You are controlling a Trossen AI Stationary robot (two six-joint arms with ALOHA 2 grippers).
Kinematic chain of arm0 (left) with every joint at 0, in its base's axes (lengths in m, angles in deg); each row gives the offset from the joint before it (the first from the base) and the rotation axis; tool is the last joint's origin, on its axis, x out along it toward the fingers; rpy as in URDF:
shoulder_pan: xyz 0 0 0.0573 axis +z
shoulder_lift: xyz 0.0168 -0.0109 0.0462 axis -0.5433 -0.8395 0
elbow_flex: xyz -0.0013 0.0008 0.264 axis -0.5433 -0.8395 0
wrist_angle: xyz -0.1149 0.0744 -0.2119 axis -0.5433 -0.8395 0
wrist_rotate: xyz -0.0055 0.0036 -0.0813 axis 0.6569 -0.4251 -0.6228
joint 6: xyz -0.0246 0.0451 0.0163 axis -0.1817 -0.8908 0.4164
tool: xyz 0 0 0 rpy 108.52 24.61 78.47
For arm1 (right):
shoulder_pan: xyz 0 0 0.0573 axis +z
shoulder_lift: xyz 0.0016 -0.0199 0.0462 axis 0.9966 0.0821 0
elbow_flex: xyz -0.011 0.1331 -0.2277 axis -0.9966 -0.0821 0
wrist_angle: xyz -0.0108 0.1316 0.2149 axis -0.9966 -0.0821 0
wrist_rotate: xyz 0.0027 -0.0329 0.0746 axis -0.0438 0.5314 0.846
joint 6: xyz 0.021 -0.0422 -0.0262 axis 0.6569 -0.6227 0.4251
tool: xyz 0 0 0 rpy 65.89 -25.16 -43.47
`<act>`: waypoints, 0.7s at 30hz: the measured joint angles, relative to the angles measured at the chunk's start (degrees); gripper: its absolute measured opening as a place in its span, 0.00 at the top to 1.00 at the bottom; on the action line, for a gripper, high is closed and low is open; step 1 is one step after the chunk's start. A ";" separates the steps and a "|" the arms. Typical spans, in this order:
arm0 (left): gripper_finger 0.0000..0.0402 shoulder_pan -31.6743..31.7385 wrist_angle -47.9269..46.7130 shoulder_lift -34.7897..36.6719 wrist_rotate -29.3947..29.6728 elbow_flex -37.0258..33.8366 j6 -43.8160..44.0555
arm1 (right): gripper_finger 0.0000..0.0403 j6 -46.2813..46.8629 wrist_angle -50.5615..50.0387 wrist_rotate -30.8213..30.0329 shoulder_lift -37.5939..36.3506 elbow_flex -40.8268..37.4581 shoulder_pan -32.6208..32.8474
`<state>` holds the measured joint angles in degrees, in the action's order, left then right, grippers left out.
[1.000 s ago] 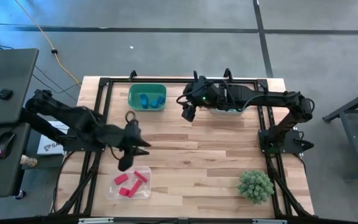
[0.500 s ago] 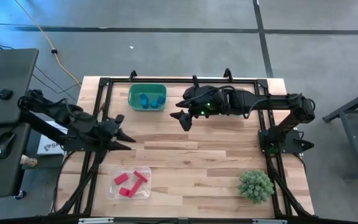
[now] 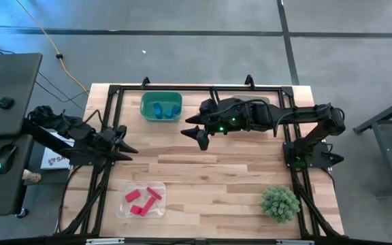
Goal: Sort & place blocks by color
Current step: Return to Home Position
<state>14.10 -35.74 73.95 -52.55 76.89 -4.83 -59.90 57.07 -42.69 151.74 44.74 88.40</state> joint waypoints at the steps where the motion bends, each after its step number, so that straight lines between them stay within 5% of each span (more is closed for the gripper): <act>1: 0.82 0.00 -0.02 1.84 0.00 -1.00 -0.20 | 0.36 1.24 0.08 0.10 0.00 0.00 0.04; 9: 0.82 0.00 0.65 15.24 1.54 -7.70 -1.94 | 0.36 4.00 4.19 0.04 0.00 0.00 0.33; 21: 0.82 0.04 5.69 15.46 6.10 -12.97 -2.51 | 0.36 2.24 6.12 0.12 -2.51 0.00 1.13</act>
<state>14.14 -30.05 89.41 -46.45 63.92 -7.33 -57.66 63.19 -42.56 149.22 44.74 89.53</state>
